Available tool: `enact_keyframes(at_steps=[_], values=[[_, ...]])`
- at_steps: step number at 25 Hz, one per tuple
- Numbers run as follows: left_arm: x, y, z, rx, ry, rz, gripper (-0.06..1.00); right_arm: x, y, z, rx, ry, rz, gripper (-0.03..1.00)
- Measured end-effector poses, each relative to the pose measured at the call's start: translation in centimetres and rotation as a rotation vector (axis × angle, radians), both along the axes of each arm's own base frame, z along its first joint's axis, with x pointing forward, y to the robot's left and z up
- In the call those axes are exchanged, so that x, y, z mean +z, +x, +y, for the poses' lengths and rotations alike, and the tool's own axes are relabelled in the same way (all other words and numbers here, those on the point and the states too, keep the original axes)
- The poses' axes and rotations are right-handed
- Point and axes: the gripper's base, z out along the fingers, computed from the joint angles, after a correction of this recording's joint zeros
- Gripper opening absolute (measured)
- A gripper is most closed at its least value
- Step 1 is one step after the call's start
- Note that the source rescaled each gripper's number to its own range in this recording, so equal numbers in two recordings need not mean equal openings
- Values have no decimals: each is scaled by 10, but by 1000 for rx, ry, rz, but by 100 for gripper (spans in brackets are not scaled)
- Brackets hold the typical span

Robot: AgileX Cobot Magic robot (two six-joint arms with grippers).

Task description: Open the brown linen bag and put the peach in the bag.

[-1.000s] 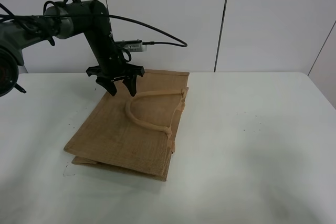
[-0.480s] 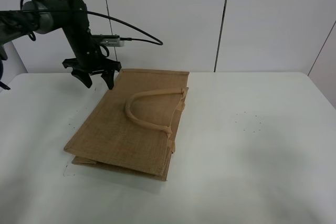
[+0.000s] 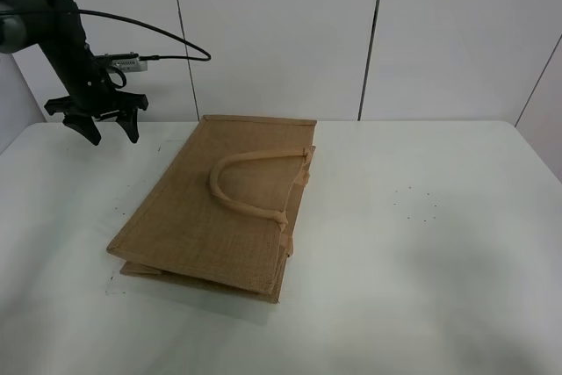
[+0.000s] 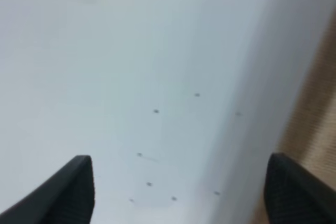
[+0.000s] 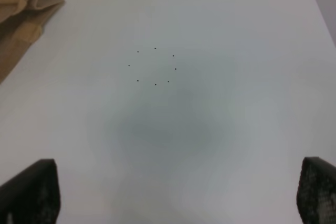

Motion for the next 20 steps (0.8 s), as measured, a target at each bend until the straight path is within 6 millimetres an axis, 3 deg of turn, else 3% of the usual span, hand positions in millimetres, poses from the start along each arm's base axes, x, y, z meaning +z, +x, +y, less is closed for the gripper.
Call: enact_keyframes(at_steps=[4,10,16,20], values=[[29,-17,-6,-16,-30,-35,99,0,0,0,0,0,0,100],[81,-76,-7,-23,-28,-69,99,0,0,0,0,1,0,100],[115,-166,-6,-33,-20,-94,99,0,0,0,0,1,0,100],[123,-230,-6,-53,-16,-121,99,0,0,0,0,1,0,100]])
